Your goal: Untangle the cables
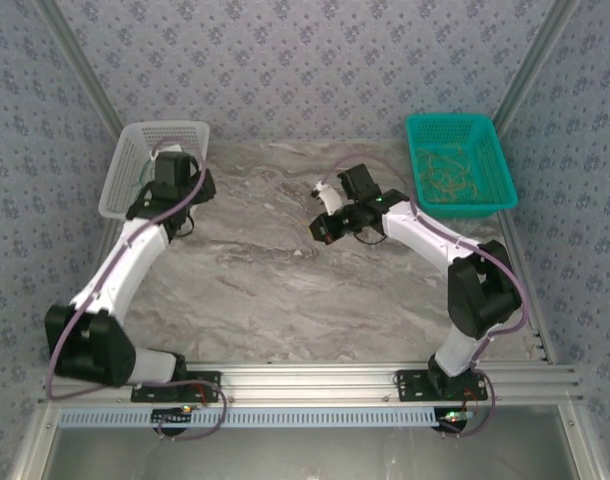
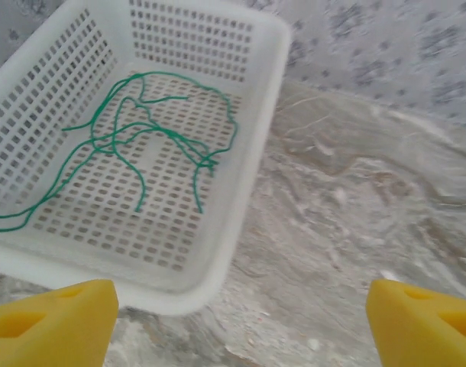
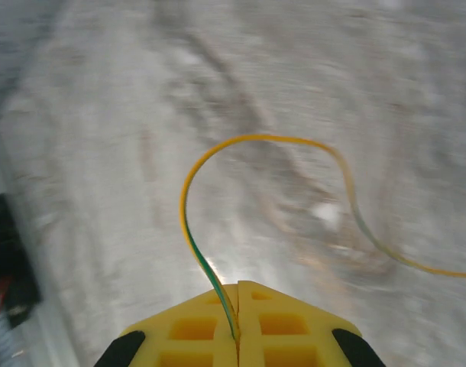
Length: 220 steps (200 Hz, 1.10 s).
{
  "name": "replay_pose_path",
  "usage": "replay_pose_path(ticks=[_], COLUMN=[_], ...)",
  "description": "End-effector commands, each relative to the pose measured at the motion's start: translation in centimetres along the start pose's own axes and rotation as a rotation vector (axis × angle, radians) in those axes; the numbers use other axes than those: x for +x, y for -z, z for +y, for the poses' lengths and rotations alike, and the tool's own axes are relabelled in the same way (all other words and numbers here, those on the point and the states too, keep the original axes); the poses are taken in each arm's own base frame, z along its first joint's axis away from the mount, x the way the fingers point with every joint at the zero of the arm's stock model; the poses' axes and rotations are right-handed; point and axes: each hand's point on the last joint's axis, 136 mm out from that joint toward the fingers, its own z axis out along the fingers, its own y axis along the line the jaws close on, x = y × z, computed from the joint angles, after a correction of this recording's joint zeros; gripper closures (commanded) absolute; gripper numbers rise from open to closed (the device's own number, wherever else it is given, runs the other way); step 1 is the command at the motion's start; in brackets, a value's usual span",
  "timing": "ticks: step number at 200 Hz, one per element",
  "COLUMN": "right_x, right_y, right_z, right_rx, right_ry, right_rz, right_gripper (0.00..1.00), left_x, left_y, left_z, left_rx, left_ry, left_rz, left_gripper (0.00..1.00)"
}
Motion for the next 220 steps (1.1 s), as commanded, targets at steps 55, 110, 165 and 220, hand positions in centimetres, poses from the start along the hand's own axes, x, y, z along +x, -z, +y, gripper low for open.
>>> replay_pose_path(ticks=[55,110,165,220], right_x=[3.5,5.1,6.5,6.5], right_y=[1.3,-2.6,-3.5,-4.9], right_z=[-15.1,-15.1,-10.1,-5.8], right_rx=[0.576,0.562,0.314,0.213], right_ry=[-0.254,-0.243,-0.126,0.001], right_rz=[0.183,0.250,0.213,0.172], right_gripper=[1.00,0.96,0.39,0.21], left_x=[5.1,7.5,7.8,8.0], left_y=[-0.8,-3.0,-3.0,-2.9], left_z=[2.0,0.5,0.3,0.2], left_rx=[-0.056,-0.002,0.003,0.015], left_ry=[0.017,0.019,0.009,0.017], left_rz=[0.053,0.144,0.152,0.150], left_gripper=[0.21,0.20,0.19,0.19])
